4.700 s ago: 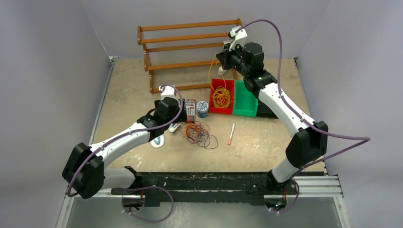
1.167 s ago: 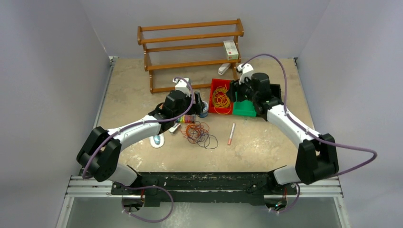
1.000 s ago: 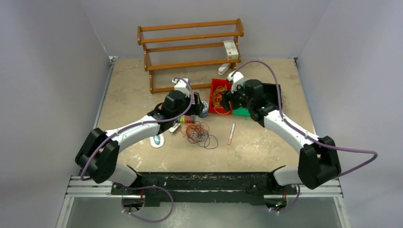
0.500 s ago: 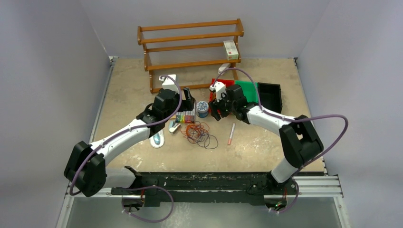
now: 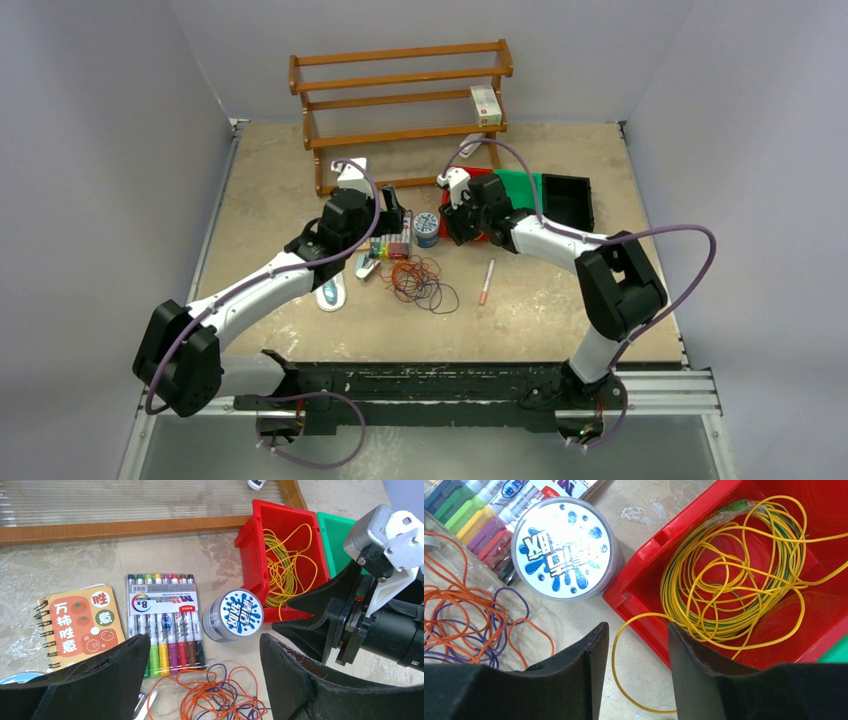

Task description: Untangle the cables

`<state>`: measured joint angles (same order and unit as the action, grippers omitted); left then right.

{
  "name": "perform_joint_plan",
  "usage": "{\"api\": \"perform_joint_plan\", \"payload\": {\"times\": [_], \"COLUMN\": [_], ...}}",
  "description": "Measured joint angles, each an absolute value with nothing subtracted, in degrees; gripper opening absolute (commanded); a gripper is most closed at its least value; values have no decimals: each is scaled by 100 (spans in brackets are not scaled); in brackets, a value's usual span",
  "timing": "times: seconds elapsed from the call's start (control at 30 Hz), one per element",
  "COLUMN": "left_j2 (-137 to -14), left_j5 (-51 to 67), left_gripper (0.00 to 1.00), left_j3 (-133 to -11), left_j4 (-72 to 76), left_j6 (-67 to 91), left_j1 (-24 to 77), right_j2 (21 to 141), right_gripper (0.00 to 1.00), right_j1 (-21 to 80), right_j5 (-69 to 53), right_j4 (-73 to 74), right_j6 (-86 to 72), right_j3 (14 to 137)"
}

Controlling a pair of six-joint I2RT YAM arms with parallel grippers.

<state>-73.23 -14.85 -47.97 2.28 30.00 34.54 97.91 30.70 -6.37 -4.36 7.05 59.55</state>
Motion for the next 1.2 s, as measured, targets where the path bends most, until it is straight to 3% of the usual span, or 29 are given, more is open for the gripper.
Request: {"api": "perform_joint_plan", "payload": {"times": [0.73,1.2], "left_j2": [-7328,-7395], "left_j5": [-1485,-1483], "left_gripper": [80,80], "left_j3": [-4797,-4797], "left_j4": [198,189], "left_j6": [3000,3000], "left_j1": [3450,3450], "right_j2": [10027,10809], "right_gripper": [1,0], "right_j1": [2974,2460], "right_j5": [-392,-349], "right_j4": [-467,-1020], "right_j6": [381,10], "right_j3": [6403,7004]}}
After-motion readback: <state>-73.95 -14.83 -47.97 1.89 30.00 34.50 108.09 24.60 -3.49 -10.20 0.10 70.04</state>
